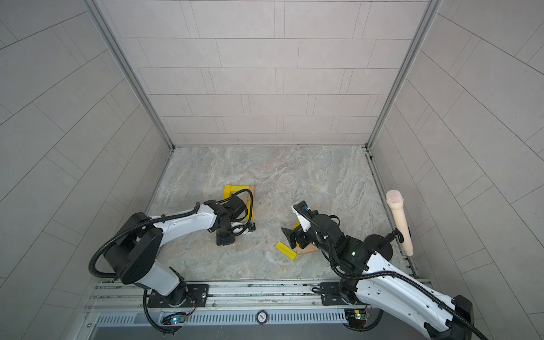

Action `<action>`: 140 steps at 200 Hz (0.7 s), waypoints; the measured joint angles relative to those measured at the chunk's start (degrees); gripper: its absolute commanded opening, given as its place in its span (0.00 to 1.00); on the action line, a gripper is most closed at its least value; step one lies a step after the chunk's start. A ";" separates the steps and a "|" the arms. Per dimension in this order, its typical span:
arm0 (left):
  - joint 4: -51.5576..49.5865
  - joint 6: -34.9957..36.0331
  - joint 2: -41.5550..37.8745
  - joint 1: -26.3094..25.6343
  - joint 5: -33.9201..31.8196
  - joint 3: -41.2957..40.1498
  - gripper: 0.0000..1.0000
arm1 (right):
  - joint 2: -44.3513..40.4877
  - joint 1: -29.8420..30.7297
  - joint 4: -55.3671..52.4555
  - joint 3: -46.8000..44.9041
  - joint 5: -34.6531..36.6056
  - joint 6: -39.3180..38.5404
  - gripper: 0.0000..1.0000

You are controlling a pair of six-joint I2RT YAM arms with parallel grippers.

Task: Assemble the number 8 with building blocks
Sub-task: Pick up the building block from the center of the board, then assemble the building block at the center of the board.

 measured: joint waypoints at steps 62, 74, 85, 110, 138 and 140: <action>-1.38 4.61 3.67 0.17 -1.49 7.34 0.26 | -0.85 -0.02 0.00 -0.02 0.02 0.00 0.99; -1.84 5.49 4.83 0.48 -1.66 8.94 0.26 | -1.01 -0.02 0.00 -0.02 0.04 0.00 1.00; -2.14 6.29 5.77 0.79 -1.75 10.29 0.26 | -1.16 -0.02 0.00 -0.07 0.07 0.00 1.00; -2.75 7.98 7.37 1.27 -2.38 12.96 0.26 | -1.31 -0.02 0.02 -0.15 0.15 0.00 1.00; -3.06 9.84 8.92 1.57 -3.02 15.21 0.27 | -1.53 -0.02 0.02 -0.81 0.24 0.00 1.00; -3.06 9.97 9.01 1.64 -3.06 15.37 0.27 | -1.53 -0.02 0.02 -0.83 0.26 0.02 1.00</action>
